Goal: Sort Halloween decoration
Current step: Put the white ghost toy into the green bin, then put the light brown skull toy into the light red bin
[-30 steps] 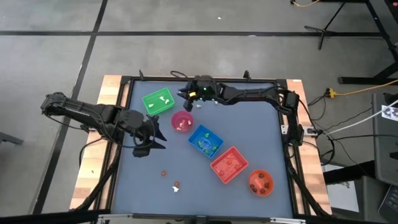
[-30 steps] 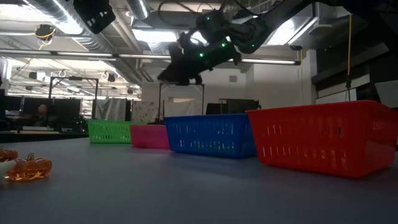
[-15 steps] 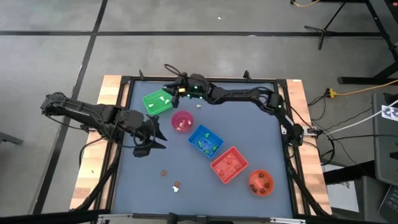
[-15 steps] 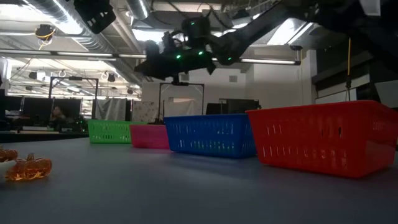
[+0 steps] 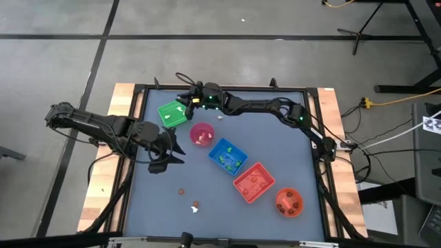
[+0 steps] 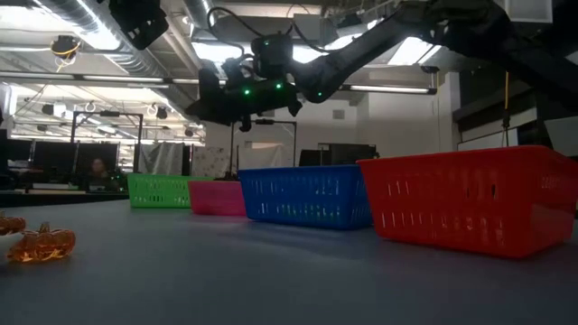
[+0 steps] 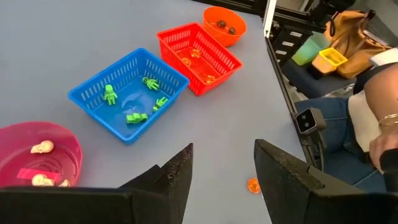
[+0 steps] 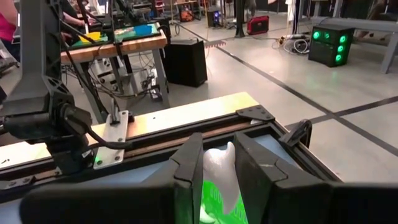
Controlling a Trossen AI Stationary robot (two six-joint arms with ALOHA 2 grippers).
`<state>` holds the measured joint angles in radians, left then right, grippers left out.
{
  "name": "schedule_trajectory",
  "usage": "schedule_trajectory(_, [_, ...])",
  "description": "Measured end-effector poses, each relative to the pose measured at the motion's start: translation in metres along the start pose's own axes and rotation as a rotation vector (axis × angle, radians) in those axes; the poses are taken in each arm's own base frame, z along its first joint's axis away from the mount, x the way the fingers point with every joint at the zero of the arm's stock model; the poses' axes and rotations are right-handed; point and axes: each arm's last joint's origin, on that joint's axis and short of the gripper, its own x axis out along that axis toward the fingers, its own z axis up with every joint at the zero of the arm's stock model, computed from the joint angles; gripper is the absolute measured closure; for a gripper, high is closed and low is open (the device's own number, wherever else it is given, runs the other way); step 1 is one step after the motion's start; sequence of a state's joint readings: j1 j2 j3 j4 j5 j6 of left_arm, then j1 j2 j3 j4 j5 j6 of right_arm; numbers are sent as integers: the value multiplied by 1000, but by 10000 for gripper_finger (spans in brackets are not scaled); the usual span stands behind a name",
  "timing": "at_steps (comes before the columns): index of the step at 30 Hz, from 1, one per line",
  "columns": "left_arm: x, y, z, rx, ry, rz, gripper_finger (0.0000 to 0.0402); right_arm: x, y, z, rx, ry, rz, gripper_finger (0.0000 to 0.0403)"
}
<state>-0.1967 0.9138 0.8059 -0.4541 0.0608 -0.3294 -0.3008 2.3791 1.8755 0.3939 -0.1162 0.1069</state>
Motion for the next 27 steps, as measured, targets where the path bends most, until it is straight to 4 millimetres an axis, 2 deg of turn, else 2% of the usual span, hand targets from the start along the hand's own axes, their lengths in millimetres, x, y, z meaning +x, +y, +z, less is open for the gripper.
schedule_trajectory(5, [0, 0, 0, 0, 0, 0, 247, 0, 0, 0, 0, 5, -1, 315])
schedule_trajectory(16, [0, 0, 0, 0, 0, 1, 247, 0, 0, -2, 2, 21, -3, 236])
schedule_trajectory(27, [0, 0, 0, 0, 1, 1, 247, 0, -1, -6, 7, 63, -19, 224])
